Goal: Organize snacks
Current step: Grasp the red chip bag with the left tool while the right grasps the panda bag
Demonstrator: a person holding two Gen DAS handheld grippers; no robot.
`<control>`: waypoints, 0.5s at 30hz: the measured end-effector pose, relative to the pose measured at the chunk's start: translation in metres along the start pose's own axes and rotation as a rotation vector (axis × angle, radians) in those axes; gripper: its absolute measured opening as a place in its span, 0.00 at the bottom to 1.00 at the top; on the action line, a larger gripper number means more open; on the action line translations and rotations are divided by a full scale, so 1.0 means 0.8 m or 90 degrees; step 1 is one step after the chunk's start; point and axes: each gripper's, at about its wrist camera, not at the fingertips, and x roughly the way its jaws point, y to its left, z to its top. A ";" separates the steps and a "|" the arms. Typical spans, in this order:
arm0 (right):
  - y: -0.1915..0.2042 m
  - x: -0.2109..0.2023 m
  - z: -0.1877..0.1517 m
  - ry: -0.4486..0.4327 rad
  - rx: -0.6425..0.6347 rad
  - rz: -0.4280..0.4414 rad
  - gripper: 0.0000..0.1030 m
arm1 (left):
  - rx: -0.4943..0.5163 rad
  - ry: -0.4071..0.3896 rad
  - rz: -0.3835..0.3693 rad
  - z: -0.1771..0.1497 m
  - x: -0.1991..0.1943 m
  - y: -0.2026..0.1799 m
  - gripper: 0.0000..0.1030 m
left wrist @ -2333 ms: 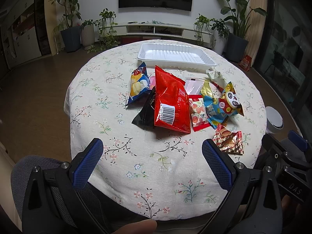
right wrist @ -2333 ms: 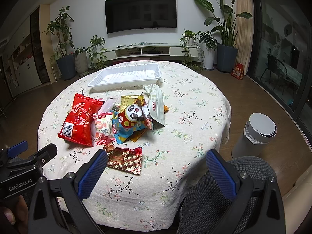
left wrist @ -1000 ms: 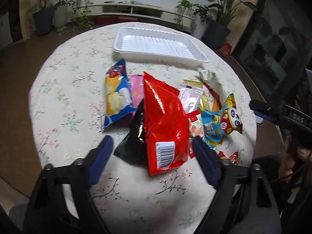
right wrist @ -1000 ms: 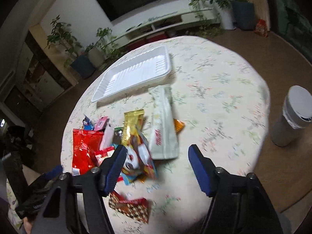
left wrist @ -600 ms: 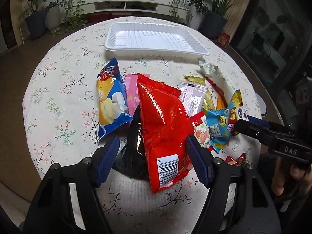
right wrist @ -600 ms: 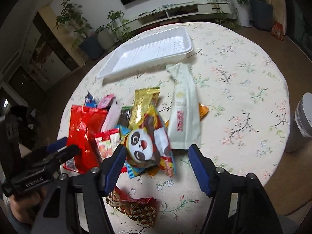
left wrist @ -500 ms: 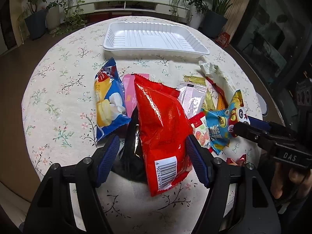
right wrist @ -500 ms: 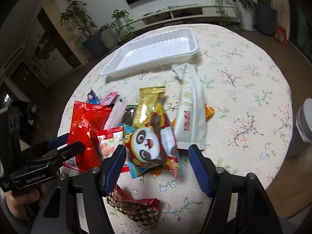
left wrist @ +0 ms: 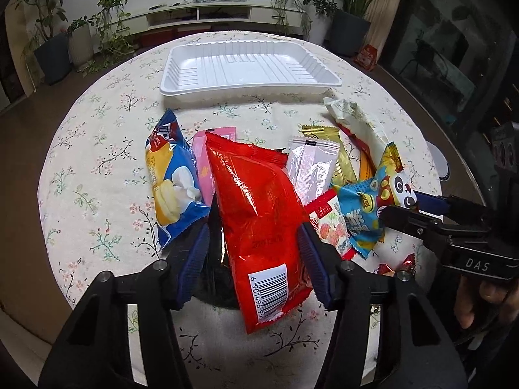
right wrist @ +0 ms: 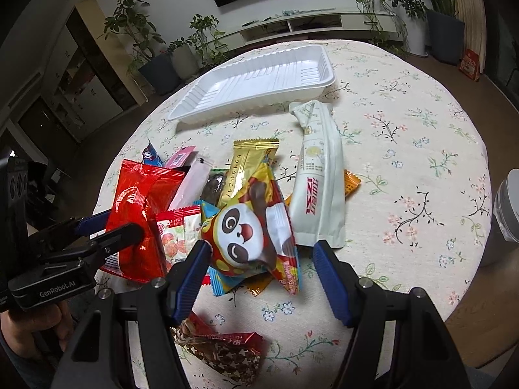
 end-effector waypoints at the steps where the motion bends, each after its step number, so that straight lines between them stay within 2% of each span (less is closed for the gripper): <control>1: 0.001 -0.001 -0.001 -0.002 -0.002 -0.001 0.65 | 0.005 -0.001 0.002 -0.001 -0.001 -0.001 0.47; 2: 0.001 -0.001 -0.002 -0.004 -0.005 -0.002 0.65 | 0.010 -0.002 0.003 -0.001 -0.002 -0.001 0.45; 3: 0.001 -0.001 -0.002 -0.006 -0.007 -0.003 0.64 | 0.013 -0.006 0.000 -0.002 -0.004 -0.001 0.38; 13: 0.005 0.000 -0.003 -0.013 -0.014 -0.004 0.63 | 0.045 -0.010 0.015 -0.009 -0.009 -0.012 0.38; 15: 0.005 0.000 -0.002 -0.013 -0.013 -0.003 0.63 | 0.043 -0.009 0.007 -0.009 -0.009 -0.009 0.32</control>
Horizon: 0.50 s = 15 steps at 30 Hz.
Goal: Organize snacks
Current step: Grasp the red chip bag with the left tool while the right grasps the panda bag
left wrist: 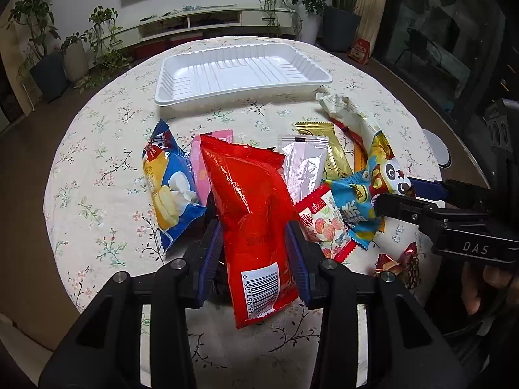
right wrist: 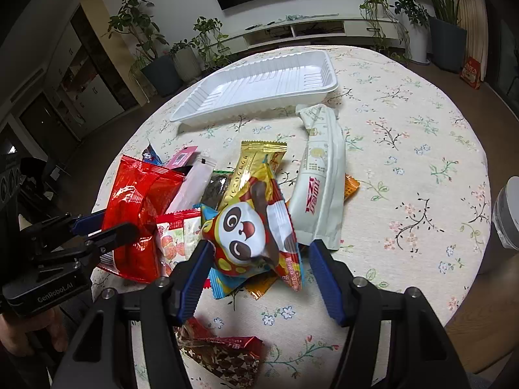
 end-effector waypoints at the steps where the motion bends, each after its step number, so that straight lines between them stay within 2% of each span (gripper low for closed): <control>1: -0.001 0.000 0.000 0.000 0.001 0.001 0.63 | -0.001 0.000 -0.006 0.000 0.000 0.001 0.30; 8: -0.005 -0.003 0.002 -0.004 0.022 0.023 0.63 | -0.012 -0.008 -0.030 -0.001 -0.005 0.005 0.23; 15: 0.008 -0.010 0.004 -0.040 -0.010 0.035 0.63 | -0.045 -0.033 -0.065 -0.010 -0.021 0.019 0.23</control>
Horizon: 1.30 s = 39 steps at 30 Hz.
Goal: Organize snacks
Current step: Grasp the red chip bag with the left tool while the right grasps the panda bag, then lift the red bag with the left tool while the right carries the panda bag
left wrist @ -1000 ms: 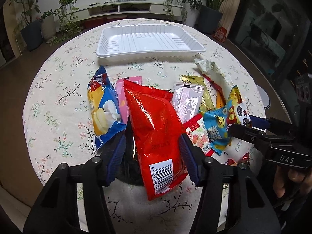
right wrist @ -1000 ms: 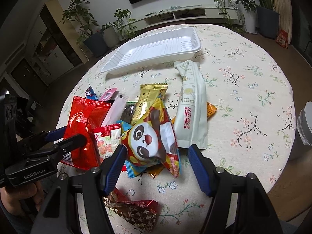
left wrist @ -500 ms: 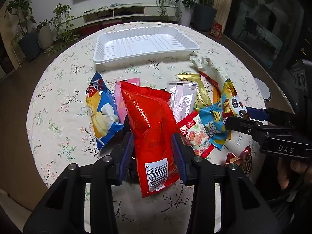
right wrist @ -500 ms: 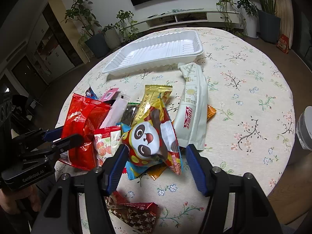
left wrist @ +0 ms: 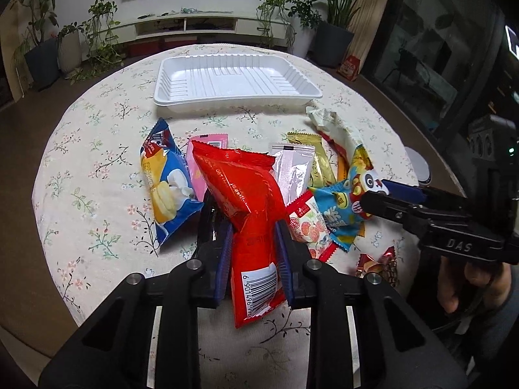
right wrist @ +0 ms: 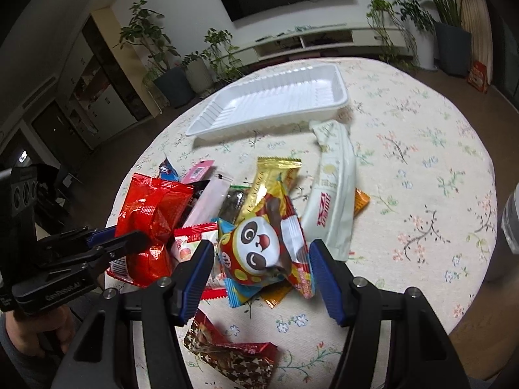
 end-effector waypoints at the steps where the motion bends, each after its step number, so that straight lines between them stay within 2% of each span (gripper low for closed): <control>1: 0.003 0.002 0.000 0.001 -0.006 -0.004 0.63 | -0.003 -0.003 -0.002 -0.001 -0.002 0.001 0.23; 5: 0.005 0.013 0.000 0.016 -0.013 -0.033 0.67 | -0.016 -0.017 -0.022 -0.008 -0.011 0.007 0.23; 8: 0.006 0.019 0.001 0.015 -0.019 -0.042 0.67 | -0.019 -0.021 -0.029 -0.011 -0.014 0.006 0.23; 12: 0.015 0.019 -0.001 -0.001 -0.056 -0.054 0.51 | -0.030 -0.031 -0.041 -0.017 -0.020 0.010 0.23; 16: 0.024 0.016 -0.003 -0.016 -0.086 -0.059 0.39 | -0.042 -0.040 -0.049 -0.021 -0.028 0.015 0.23; 17: 0.024 0.015 -0.003 -0.019 -0.086 -0.058 0.31 | -0.043 -0.043 -0.050 -0.022 -0.030 0.015 0.23; 23: 0.028 0.008 -0.003 -0.039 -0.098 -0.055 0.26 | -0.050 -0.048 -0.054 -0.027 -0.038 0.015 0.23; 29: 0.011 -0.009 0.005 -0.071 -0.031 0.015 0.22 | -0.060 -0.056 -0.058 -0.026 -0.045 0.018 0.23; 35: -0.010 -0.022 0.014 -0.103 0.046 0.109 0.19 | -0.064 -0.062 -0.062 -0.026 -0.051 0.020 0.22; 39: -0.007 -0.026 0.016 -0.114 0.041 0.108 0.18 | -0.067 -0.064 -0.064 -0.026 -0.054 0.020 0.21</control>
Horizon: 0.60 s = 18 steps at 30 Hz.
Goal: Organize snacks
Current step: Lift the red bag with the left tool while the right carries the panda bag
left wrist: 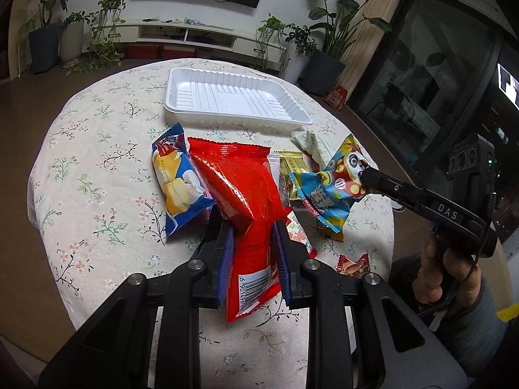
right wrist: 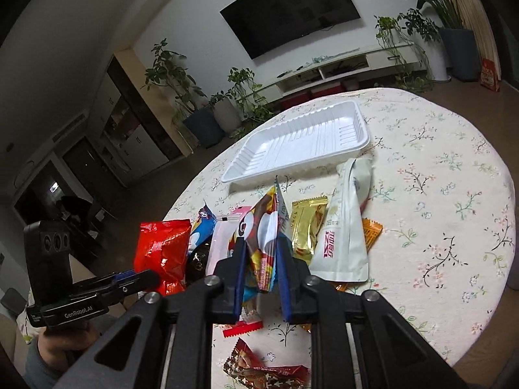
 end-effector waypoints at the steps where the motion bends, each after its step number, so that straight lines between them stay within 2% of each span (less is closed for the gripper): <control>1: 0.000 -0.001 0.000 -0.002 0.002 0.002 0.18 | -0.001 -0.001 0.000 0.001 0.000 0.000 0.21; 13: -0.026 -0.021 0.015 -0.056 0.062 0.021 0.18 | -0.012 -0.015 -0.005 0.013 -0.010 0.011 0.19; 18: -0.032 -0.031 0.028 -0.071 0.076 0.020 0.18 | -0.019 -0.037 -0.010 0.034 -0.024 0.021 0.19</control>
